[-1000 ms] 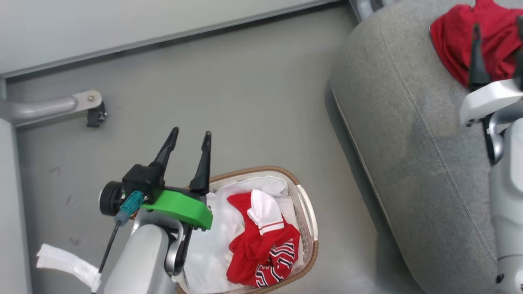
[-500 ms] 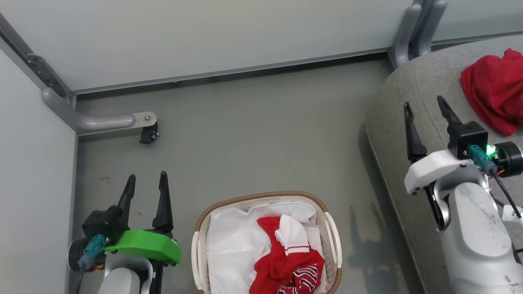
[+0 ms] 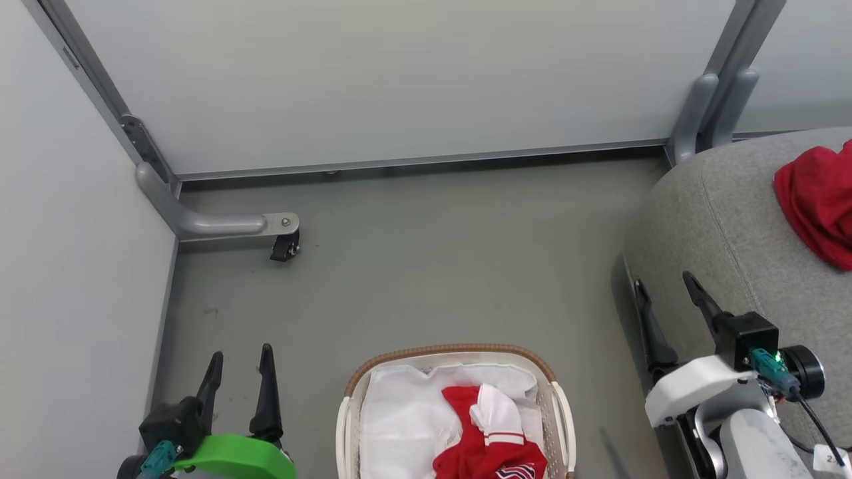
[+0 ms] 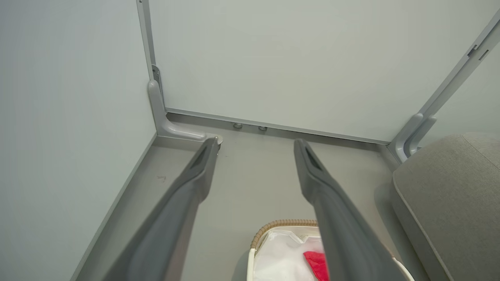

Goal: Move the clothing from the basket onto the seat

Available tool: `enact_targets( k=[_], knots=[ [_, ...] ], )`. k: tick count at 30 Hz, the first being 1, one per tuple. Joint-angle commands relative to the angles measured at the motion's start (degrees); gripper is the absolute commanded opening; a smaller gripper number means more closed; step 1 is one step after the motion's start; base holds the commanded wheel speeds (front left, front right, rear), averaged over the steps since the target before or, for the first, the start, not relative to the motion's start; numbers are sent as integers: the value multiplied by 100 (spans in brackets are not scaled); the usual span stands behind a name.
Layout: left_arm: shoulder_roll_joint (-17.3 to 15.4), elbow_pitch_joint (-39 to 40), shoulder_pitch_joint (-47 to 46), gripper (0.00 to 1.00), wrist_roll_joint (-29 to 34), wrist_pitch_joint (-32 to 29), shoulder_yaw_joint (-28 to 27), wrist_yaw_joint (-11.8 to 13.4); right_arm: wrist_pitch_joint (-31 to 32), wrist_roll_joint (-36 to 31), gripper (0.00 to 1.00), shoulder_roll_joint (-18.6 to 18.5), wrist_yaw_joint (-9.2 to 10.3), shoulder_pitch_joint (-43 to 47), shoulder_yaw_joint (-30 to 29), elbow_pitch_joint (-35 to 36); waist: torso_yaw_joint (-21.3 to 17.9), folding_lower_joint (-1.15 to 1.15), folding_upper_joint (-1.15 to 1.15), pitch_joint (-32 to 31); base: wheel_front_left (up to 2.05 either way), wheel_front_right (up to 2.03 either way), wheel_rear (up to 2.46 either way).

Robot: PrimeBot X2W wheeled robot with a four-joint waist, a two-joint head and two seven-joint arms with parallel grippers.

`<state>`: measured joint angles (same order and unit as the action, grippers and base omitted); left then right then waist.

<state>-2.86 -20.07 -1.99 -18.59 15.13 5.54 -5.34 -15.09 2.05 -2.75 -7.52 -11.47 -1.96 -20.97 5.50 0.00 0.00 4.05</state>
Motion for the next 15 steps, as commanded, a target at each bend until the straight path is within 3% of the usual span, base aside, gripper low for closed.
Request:
enact_targets(
  k=[1, 15],
  knots=[
    [-6, 13, 109, 100, -50, 3, -4, 16, -12, 97, 100, -28, 6, 162, -32, 66, 40, 0, 0, -122, 0, 0, 0],
    [-7, 34, 231, 100, -17, 3, 51, 36, -12, 459, 100, -27, 6, 516, 101, 206, -50, 0, 0, -240, 0, 0, 0]
  ],
)
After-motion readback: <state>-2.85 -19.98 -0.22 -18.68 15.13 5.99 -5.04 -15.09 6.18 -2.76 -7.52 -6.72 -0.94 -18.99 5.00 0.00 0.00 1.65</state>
